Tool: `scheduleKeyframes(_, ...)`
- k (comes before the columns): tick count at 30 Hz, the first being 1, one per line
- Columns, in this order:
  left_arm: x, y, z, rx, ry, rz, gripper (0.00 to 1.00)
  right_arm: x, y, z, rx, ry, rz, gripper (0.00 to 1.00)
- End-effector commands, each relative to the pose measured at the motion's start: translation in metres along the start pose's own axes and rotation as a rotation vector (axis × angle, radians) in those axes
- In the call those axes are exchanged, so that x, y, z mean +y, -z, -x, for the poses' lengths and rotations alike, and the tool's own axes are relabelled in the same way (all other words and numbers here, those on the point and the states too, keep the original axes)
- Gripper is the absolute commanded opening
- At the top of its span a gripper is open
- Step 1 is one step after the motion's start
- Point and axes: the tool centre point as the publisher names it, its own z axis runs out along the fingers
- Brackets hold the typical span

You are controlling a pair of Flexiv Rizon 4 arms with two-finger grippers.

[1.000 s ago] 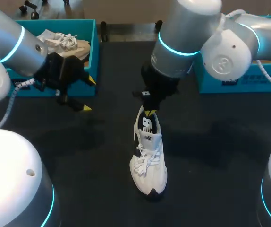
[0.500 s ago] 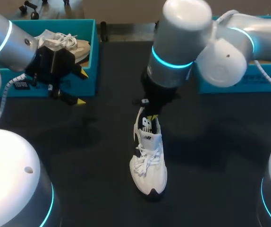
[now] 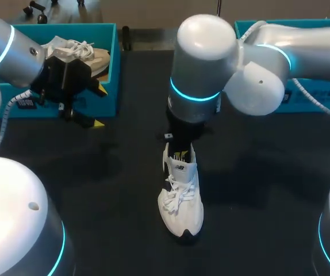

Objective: Take the shoe out of the shoebox, open the shoe tongue, remove and reinsert the insole, then place the shoe into the shoebox

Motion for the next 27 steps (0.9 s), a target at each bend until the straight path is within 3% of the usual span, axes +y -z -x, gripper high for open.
scheduleKeyframes(1,0.000,0.001,-0.001,-0.001,-0.001,0.003,1.00,0.001,-0.018,-0.004,-0.013,-0.012,0.001,0.00)
scheduleKeyframes(11,0.000,0.001,-0.001,-0.001,-0.001,0.003,1.00,0.001,-0.036,0.000,-0.038,-0.052,-0.013,0.00)
scheduleKeyframes(18,0.000,0.001,-0.001,-0.001,-0.001,0.003,1.00,0.011,-0.017,0.003,-0.094,-0.058,0.041,0.00)
scheduleKeyframes(23,0.000,0.001,-0.001,-0.001,-0.001,0.003,1.00,0.022,-0.030,0.008,-0.089,-0.059,0.050,0.00)
scheduleKeyframes(27,0.000,0.001,-0.001,-0.001,-0.001,0.003,1.00,0.022,-0.045,0.009,-0.094,-0.055,0.008,0.00)
